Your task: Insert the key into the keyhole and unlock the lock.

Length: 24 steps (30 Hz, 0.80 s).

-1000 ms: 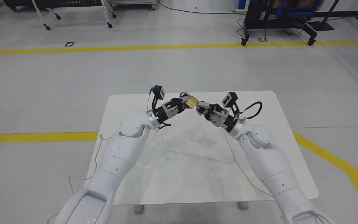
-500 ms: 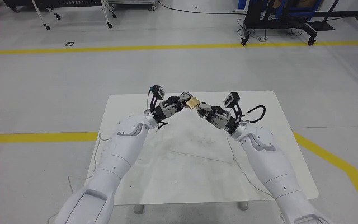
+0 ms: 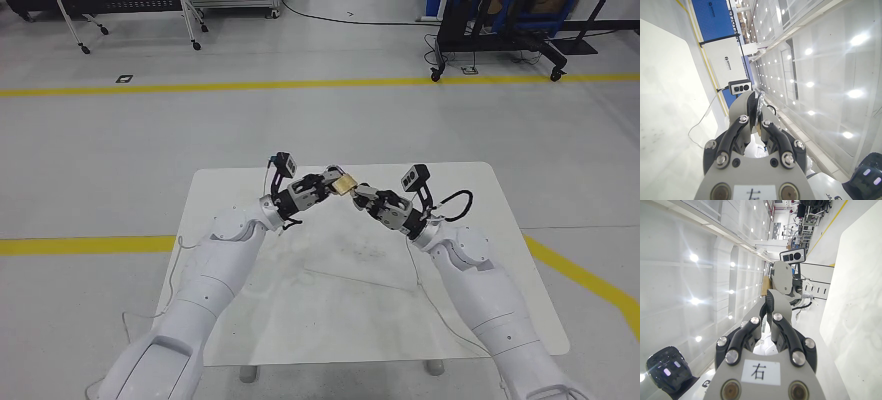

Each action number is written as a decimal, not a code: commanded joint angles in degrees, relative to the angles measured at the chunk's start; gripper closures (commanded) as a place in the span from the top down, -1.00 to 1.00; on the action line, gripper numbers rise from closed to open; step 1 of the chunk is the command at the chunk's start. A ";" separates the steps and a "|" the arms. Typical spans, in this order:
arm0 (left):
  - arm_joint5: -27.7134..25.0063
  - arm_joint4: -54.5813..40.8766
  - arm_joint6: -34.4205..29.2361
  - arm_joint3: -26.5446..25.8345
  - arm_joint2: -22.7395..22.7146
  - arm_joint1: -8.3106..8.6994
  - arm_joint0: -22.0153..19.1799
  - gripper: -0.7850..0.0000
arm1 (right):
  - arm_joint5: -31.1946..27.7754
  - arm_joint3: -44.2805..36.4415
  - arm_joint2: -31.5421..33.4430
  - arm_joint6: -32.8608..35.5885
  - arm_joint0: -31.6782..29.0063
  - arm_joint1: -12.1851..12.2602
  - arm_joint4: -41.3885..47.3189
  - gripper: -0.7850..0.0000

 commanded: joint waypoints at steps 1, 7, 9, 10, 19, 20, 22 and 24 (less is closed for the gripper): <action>0.01 0.16 0.10 0.01 0.05 -0.01 -0.04 -1.00 | 0.04 -0.13 -0.08 -0.29 -0.01 -0.02 -0.18 -0.55; 0.24 -0.39 -0.09 0.07 -0.11 -0.02 -0.03 -1.00 | -0.36 -0.33 -0.07 -0.83 -0.13 -0.04 -0.52 -0.07; 0.24 -0.61 -0.22 0.10 -0.15 -0.03 -0.01 -1.00 | -0.65 -0.44 -0.03 -0.91 -0.22 -0.03 -0.74 -0.09; 0.24 -0.62 -0.25 0.13 -0.16 -0.03 -0.03 -1.00 | -0.66 -0.50 -0.02 -0.88 -0.27 -0.02 -0.81 -0.08; 1.15 -0.52 -0.19 0.50 -0.02 -0.08 -0.20 -1.00 | 0.12 -0.84 -0.29 -0.59 -0.28 -0.01 -1.35 -0.11; 1.50 -0.45 -0.01 0.65 0.04 -0.09 -0.24 -1.00 | 0.12 -0.81 -0.37 -0.70 -0.25 -0.01 -1.58 -0.10; 2.41 -0.06 0.69 1.01 0.17 -0.12 -0.42 -1.00 | 0.13 -0.83 -0.55 -0.71 -0.19 -0.01 -2.11 -0.10; 3.69 0.10 1.24 1.41 0.31 -0.16 -0.58 -1.00 | 0.06 -0.79 -0.54 -0.80 -0.11 0.01 -2.62 -0.08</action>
